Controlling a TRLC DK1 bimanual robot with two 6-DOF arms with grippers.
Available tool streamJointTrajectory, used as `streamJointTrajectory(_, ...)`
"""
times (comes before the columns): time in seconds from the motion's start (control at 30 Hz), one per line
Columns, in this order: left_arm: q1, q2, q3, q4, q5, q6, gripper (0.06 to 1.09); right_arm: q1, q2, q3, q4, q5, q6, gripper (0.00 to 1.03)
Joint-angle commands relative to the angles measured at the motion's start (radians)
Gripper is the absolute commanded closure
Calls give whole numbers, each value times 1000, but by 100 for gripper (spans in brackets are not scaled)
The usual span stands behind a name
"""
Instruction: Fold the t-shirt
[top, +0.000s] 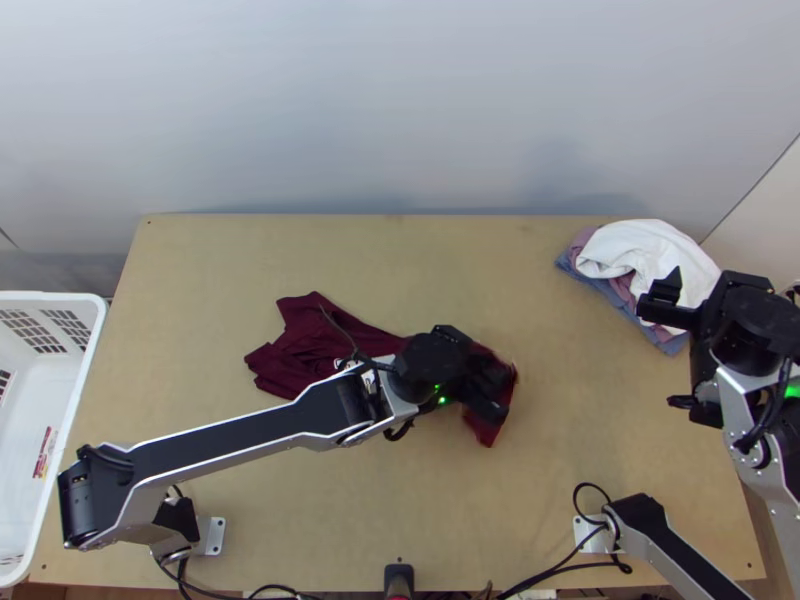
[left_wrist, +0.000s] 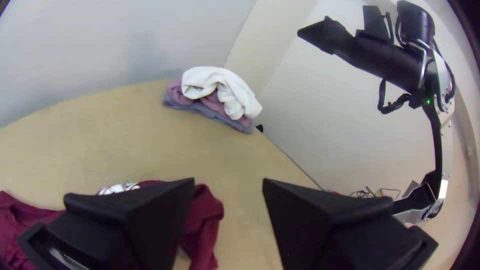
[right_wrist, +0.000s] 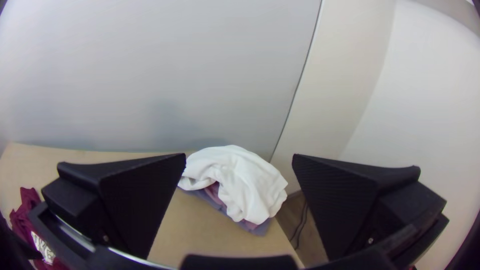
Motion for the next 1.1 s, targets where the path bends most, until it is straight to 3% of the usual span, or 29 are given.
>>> streamJointTrajectory(0.0,56,-79,7,-143,-4,-11,12,24,16,6,-6,-13,13,4)
streamJointTrajectory(0.3,287,-256,-145,-232,-7,-21,12,106,67,24,-6,-40,31,4)
streamJointTrajectory(0.67,645,-211,-348,-123,10,128,12,171,194,64,-6,-77,93,4)
streamJointTrajectory(1.07,658,-67,-331,-136,71,116,13,186,303,55,-1,-128,192,4)
